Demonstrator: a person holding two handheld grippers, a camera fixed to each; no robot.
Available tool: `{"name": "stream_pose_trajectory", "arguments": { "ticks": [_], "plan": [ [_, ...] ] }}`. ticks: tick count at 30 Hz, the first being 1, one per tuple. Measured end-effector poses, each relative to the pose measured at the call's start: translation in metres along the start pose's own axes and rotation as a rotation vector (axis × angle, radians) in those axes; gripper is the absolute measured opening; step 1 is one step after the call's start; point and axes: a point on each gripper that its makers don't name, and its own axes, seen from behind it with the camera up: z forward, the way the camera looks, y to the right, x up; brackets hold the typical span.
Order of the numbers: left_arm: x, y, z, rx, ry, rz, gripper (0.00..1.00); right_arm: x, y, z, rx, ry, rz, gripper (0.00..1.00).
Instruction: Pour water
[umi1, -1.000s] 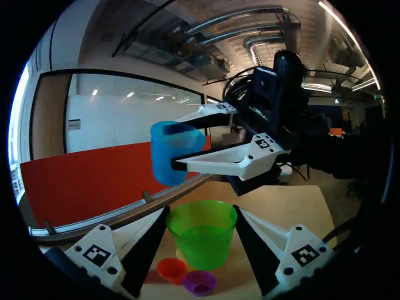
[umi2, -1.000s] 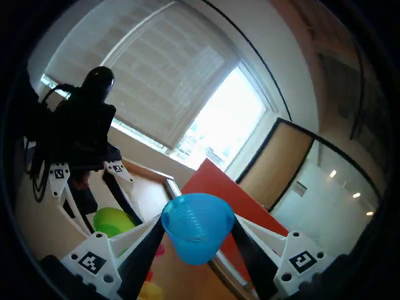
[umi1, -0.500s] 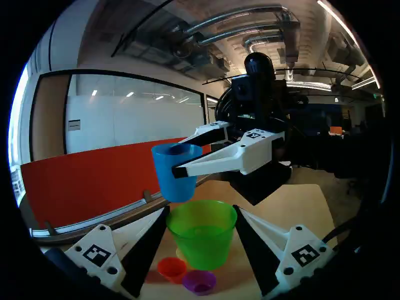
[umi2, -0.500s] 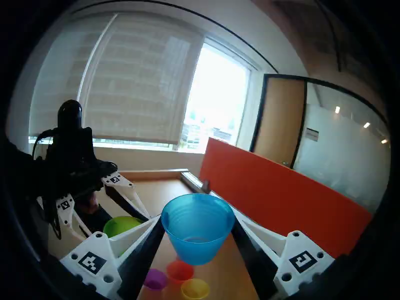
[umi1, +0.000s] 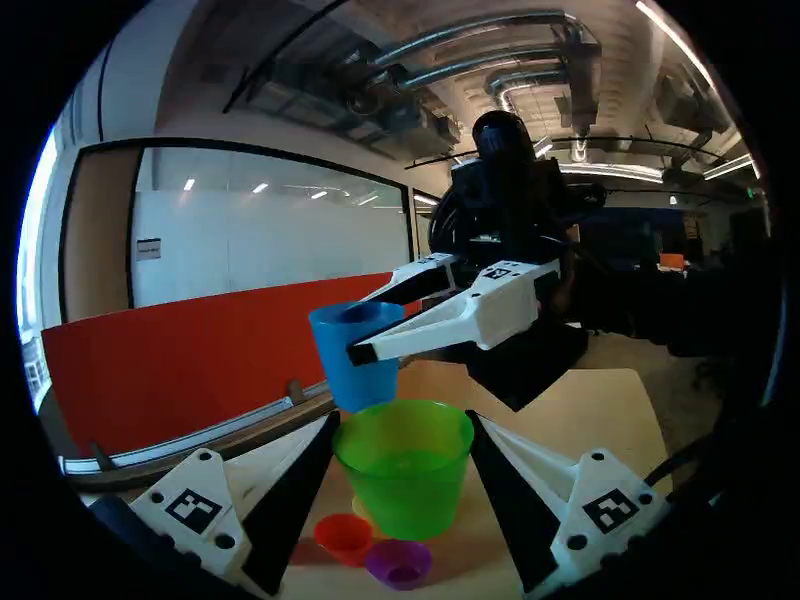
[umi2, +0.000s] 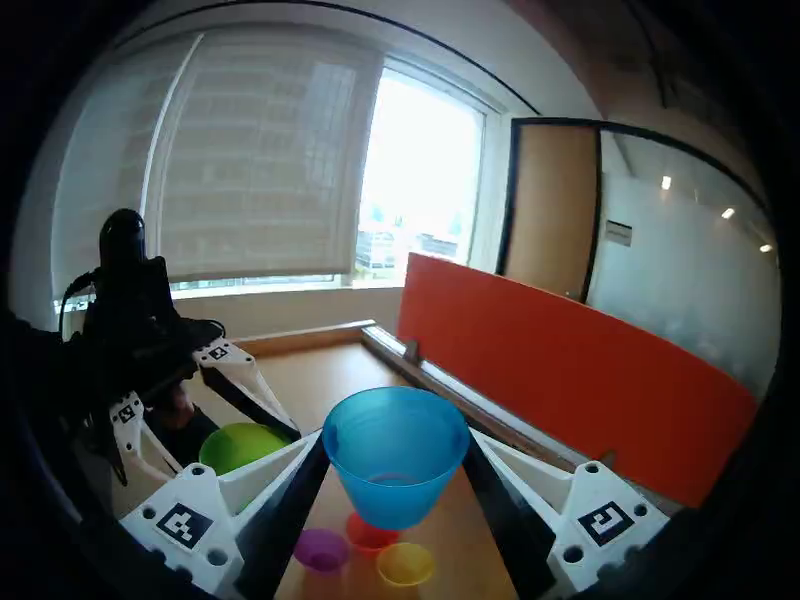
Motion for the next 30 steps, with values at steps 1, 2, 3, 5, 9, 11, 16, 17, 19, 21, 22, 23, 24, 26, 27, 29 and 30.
{"name": "stream_pose_trajectory", "arguments": {
  "ticks": [1,2,3,5,9,11,16,17,19,21,22,23,24,26,27,29,30],
  "plan": [
    [0.000,0.000,-0.001,0.002,-0.001,-0.001,0.90,0.001,0.000,-0.001,0.001,0.001,0.005,0.92],
    [0.001,-0.001,-0.001,0.004,-0.001,-0.001,0.90,0.001,-0.001,-0.001,0.002,0.003,0.009,0.92],
    [0.001,-0.001,-0.002,0.005,-0.002,-0.002,0.90,0.002,-0.001,-0.001,0.003,0.004,0.012,0.92],
    [0.001,-0.002,-0.003,0.007,-0.002,-0.005,0.90,0.001,-0.002,-0.002,0.003,0.005,0.013,0.92],
    [0.000,-0.002,-0.005,0.010,-0.002,-0.006,0.90,0.000,-0.001,-0.004,-0.002,0.011,0.009,0.92],
    [0.000,-0.001,-0.005,0.011,-0.004,-0.006,0.90,-0.001,-0.002,-0.006,-0.002,0.021,0.006,0.92],
    [-0.002,-0.001,-0.007,0.018,-0.005,-0.012,0.90,0.001,-0.003,-0.012,-0.011,0.058,-0.007,0.92],
    [-0.002,-0.001,-0.008,0.020,-0.004,-0.013,0.90,0.001,-0.003,-0.013,-0.012,0.068,-0.010,0.92],
    [-0.003,-0.001,-0.009,0.024,-0.004,-0.018,0.90,0.003,-0.005,-0.016,-0.012,0.091,-0.016,0.91],
    [-0.005,-0.001,-0.011,0.028,-0.005,-0.023,0.90,0.005,-0.008,-0.018,-0.009,0.114,-0.021,0.92],
    [-0.006,-0.001,-0.012,0.030,-0.007,-0.025,0.90,0.006,-0.010,-0.020,-0.005,0.126,-0.022,0.92],
    [-0.007,-0.002,-0.013,0.032,-0.009,-0.027,0.90,0.007,-0.012,-0.021,-0.002,0.136,-0.023,0.92],
    [-0.009,-0.002,-0.014,0.034,-0.011,-0.028,0.90,0.007,-0.014,-0.022,0.001,0.147,-0.024,0.92],
    [-0.010,-0.001,-0.015,0.038,-0.011,-0.031,0.90,0.007,-0.018,-0.025,0.008,0.164,-0.020,0.91],
    [-0.011,-0.001,-0.016,0.040,-0.011,-0.032,0.90,0.007,-0.020,-0.026,0.010,0.173,-0.019,0.91],
    [-0.011,-0.001,-0.018,0.040,-0.011,-0.033,0.90,0.006,-0.023,-0.028,0.013,0.188,-0.017,0.92],
    [-0.012,-0.001,-0.019,0.040,-0.011,-0.034,0.90,0.006,-0.024,-0.029,0.014,0.195,-0.016,0.92]
  ]
}}
